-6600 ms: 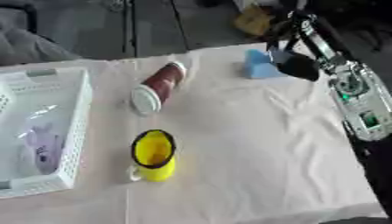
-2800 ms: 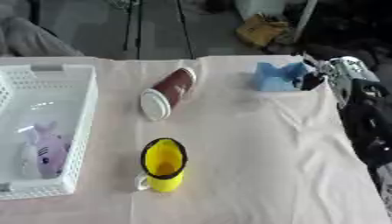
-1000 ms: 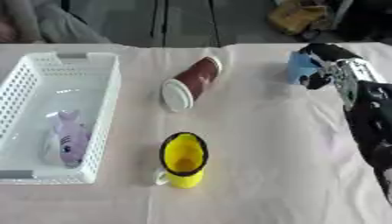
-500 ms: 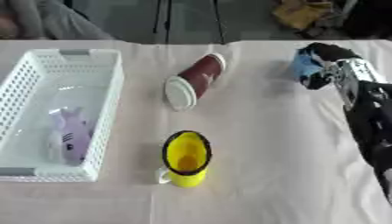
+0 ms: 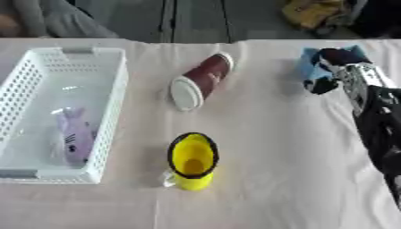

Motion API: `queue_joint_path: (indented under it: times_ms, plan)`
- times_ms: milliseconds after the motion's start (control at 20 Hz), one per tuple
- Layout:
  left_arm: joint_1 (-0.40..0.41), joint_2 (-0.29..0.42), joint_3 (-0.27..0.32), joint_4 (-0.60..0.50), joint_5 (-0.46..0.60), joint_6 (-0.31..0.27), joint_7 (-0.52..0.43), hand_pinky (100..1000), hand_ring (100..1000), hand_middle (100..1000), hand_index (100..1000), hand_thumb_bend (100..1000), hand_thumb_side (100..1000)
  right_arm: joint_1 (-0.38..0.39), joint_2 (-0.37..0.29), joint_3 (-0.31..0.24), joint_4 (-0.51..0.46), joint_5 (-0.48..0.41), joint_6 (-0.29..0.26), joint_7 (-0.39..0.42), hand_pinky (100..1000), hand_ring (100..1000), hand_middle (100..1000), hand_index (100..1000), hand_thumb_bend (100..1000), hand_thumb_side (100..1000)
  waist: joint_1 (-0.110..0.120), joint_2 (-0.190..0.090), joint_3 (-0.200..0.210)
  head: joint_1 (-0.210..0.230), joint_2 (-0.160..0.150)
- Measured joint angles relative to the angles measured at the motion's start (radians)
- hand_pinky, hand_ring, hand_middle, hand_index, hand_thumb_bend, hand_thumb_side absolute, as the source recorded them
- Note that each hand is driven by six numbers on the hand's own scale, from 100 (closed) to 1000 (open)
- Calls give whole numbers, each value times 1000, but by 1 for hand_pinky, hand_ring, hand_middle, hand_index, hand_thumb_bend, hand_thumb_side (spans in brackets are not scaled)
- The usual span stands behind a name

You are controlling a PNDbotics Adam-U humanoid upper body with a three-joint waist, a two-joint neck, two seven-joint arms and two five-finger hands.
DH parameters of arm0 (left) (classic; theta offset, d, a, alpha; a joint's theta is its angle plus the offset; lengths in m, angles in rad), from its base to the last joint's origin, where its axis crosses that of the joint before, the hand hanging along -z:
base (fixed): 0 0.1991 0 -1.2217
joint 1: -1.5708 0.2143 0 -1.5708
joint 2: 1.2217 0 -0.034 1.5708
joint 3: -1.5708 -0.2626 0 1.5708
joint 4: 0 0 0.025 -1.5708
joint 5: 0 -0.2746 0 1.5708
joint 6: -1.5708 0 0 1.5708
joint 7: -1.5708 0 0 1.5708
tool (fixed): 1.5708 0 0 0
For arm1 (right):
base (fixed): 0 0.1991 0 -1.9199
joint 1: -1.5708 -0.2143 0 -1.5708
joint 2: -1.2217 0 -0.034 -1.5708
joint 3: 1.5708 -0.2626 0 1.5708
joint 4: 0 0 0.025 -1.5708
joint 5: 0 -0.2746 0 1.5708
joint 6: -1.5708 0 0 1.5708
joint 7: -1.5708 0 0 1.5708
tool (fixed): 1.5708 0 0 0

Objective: Pick up objects on the table and place them in the box.

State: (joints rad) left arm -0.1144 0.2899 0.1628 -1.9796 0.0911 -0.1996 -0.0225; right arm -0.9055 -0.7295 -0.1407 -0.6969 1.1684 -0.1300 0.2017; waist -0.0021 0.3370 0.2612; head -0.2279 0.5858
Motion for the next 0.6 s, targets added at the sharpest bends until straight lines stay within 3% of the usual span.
queue_joint_path:
  times_ms: [50,200,250,350,600]
  plan:
    - [0,0,0,0,0,0,0,280,780,782,798,298,902,0,0,0,0,-1,2,-5,305,505,531,737,325,201,0,0,0,0,0]
    - [0,0,0,0,0,0,0,280,780,782,798,298,902,0,0,0,0,-6,5,-21,266,483,511,733,326,187,0,0,-1,0,0]
    - [0,0,0,0,0,0,0,280,780,782,798,298,902,1,0,0,0,-7,6,-27,100,352,406,655,344,104,0,0,-1,0,0]
    - [0,0,0,0,1,0,0,281,780,781,798,297,903,1,0,0,-1,-8,7,-46,100,272,336,481,357,100,0,0,-2,0,0]
    - [-1,-1,0,0,2,1,-1,281,778,780,798,295,905,9,0,0,-7,4,11,-123,100,177,290,405,341,100,0,0,-3,1,0]
